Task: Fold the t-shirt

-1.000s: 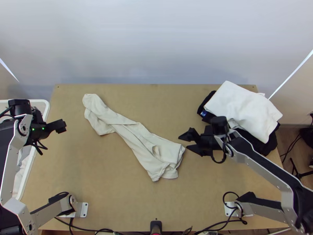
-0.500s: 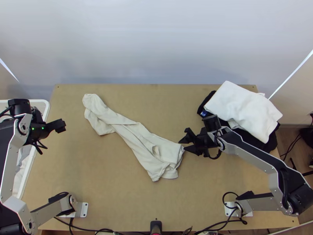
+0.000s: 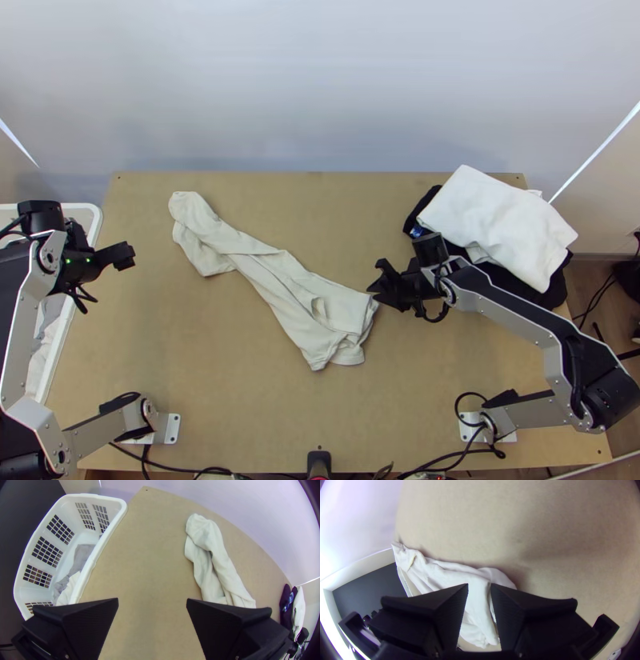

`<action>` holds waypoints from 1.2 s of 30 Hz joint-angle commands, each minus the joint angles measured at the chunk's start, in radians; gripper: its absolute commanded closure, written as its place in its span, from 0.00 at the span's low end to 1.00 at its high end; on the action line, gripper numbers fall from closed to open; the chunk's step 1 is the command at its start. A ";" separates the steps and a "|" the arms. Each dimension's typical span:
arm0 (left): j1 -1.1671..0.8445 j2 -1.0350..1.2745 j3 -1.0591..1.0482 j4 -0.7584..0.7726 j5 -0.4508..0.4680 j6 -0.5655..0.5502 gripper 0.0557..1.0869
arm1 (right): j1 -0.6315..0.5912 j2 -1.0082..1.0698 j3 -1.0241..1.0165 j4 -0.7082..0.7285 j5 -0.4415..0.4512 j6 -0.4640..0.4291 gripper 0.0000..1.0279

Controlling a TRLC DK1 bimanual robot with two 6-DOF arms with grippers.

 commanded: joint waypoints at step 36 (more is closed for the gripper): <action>0.024 0.019 0.005 0.011 0.001 0.011 0.04 | 0.083 -0.012 -0.018 0.004 0.135 -0.077 0.68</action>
